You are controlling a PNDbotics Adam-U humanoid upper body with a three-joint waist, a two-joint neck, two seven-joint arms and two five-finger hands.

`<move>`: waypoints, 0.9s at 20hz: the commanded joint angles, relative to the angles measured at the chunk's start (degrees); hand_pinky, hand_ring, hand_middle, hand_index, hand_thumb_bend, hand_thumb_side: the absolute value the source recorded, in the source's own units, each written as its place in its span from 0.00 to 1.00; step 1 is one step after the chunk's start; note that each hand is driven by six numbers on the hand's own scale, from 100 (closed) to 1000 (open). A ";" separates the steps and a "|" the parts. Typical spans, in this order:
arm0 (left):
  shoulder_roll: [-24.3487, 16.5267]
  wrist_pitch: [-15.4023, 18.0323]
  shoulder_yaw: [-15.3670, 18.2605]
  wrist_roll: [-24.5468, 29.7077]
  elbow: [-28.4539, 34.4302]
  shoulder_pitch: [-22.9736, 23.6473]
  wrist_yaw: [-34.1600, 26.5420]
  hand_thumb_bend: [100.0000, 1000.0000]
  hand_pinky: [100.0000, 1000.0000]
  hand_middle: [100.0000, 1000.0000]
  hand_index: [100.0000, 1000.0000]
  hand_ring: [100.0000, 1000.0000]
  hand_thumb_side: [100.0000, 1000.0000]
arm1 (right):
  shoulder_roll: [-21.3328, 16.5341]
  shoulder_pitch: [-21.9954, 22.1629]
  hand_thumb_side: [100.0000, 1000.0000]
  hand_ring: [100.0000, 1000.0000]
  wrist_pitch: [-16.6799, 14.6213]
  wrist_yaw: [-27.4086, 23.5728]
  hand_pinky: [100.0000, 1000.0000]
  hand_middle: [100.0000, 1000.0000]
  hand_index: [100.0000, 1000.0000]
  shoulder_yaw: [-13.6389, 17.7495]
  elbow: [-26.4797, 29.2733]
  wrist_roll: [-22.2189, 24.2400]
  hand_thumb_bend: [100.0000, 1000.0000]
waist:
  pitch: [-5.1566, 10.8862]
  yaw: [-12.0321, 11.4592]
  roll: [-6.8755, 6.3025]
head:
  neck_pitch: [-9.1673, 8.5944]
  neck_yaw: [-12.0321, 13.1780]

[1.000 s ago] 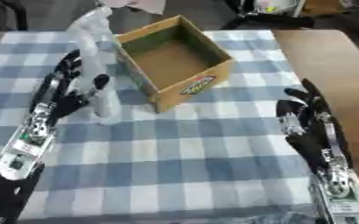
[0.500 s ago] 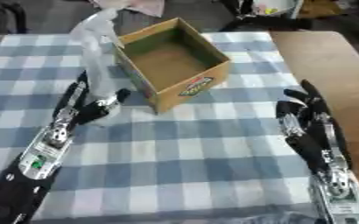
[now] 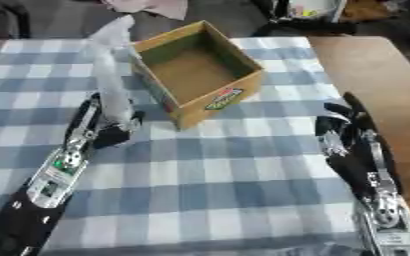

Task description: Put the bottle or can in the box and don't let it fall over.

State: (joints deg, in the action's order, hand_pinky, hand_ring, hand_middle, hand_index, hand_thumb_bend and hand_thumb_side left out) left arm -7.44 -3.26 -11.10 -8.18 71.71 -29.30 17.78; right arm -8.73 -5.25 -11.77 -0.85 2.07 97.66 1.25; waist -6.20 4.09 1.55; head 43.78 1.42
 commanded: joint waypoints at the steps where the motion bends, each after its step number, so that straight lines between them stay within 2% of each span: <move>1: -0.17 -0.76 0.15 -3.47 0.54 -0.79 -0.31 0.00 0.91 0.41 0.29 0.99 0.00 | -0.43 -0.35 0.34 0.73 0.06 -0.45 0.90 0.78 1.00 0.05 0.54 0.10 0.16 | 0.92 -0.10 0.16 | 0.15 0.11; 9: -0.58 -0.34 1.04 -7.40 5.51 -2.96 -3.75 0.00 0.93 0.40 0.30 1.00 0.00 | -0.43 -0.26 0.34 0.73 0.06 -0.53 0.90 0.78 1.00 -0.07 0.52 0.19 0.16 | 1.04 -0.09 0.40 | 0.14 0.44; 13: -1.12 -1.11 1.78 -8.18 6.36 -6.91 -6.67 0.00 0.93 0.40 0.30 1.00 0.00 | -0.27 -0.21 0.34 0.73 0.05 -0.65 0.90 0.78 1.00 -0.37 0.50 0.49 0.16 | 1.06 0.43 0.68 | -0.01 0.83; 18: -1.12 -1.04 1.96 -8.39 4.46 -13.03 -9.01 0.00 0.94 0.41 0.31 1.00 0.00 | 0.00 -0.31 0.34 0.73 0.05 -0.95 0.90 0.78 1.00 -1.00 0.44 1.10 0.16 | 0.78 1.94 1.15 | -0.37 1.93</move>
State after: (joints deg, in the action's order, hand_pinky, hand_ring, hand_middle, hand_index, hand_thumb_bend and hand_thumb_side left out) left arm -7.60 -4.48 -9.64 -16.28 75.79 -40.88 9.48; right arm -8.31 -5.03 -11.60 -1.32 1.19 97.64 2.05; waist -6.19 6.04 2.68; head 43.75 2.99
